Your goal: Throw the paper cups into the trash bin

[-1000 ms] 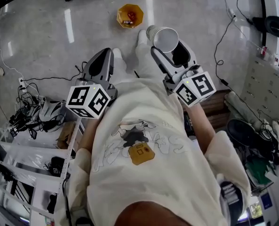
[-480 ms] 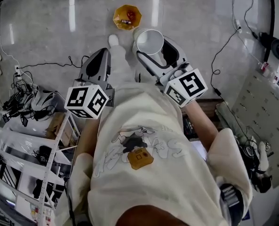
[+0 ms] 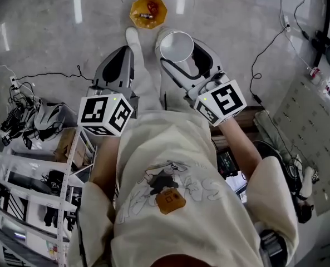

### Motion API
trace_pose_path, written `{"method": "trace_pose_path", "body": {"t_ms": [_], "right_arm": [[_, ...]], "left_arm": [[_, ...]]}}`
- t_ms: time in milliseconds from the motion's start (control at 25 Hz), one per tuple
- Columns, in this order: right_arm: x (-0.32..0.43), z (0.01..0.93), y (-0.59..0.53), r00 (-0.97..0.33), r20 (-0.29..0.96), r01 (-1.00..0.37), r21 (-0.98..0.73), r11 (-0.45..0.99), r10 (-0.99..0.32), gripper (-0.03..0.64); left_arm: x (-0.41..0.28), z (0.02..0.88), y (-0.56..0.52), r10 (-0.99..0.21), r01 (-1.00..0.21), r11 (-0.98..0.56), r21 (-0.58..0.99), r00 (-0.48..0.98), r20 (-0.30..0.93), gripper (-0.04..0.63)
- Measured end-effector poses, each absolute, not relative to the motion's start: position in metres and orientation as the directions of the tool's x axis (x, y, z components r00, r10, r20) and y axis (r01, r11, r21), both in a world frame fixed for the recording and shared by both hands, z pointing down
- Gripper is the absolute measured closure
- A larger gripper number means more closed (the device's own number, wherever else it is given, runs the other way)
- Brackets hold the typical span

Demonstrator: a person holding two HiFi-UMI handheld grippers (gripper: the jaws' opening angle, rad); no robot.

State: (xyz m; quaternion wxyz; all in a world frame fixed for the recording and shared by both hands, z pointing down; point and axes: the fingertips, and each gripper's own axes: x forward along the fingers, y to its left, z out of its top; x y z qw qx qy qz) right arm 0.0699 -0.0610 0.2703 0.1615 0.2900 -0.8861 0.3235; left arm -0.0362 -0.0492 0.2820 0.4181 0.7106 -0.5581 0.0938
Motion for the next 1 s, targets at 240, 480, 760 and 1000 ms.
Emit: {"method": "trace_pose_path", "body": {"t_ms": [240, 480, 760, 1000], "right_arm": [[0.053, 0.340, -0.066, -0.769, 0.523, -0.617, -0.459, 0.639, -0.367, 0.276], [0.041, 0.432, -0.063, -0.763, 0.566, -0.611, -0.477, 0.632, -0.310, 0.276], [0.024, 0.516, -0.074, -0.757, 0.602, -0.593, -0.469, 0.654, -0.255, 0.276], [0.018, 0.583, -0.094, -0.740, 0.622, -0.611, -0.464, 0.642, -0.255, 0.276]], "left_arm": [[-0.042, 0.353, -0.060, -0.665, -0.865, -0.066, 0.498, 0.410, 0.625, 0.590], [-0.051, 0.439, -0.061, -0.615, -0.862, -0.066, 0.502, 0.431, 0.660, 0.589], [-0.058, 0.521, -0.072, -0.596, -0.869, -0.019, 0.495, 0.408, 0.692, 0.589], [-0.056, 0.587, -0.078, -0.558, -0.876, 0.006, 0.482, 0.397, 0.729, 0.589]]}}
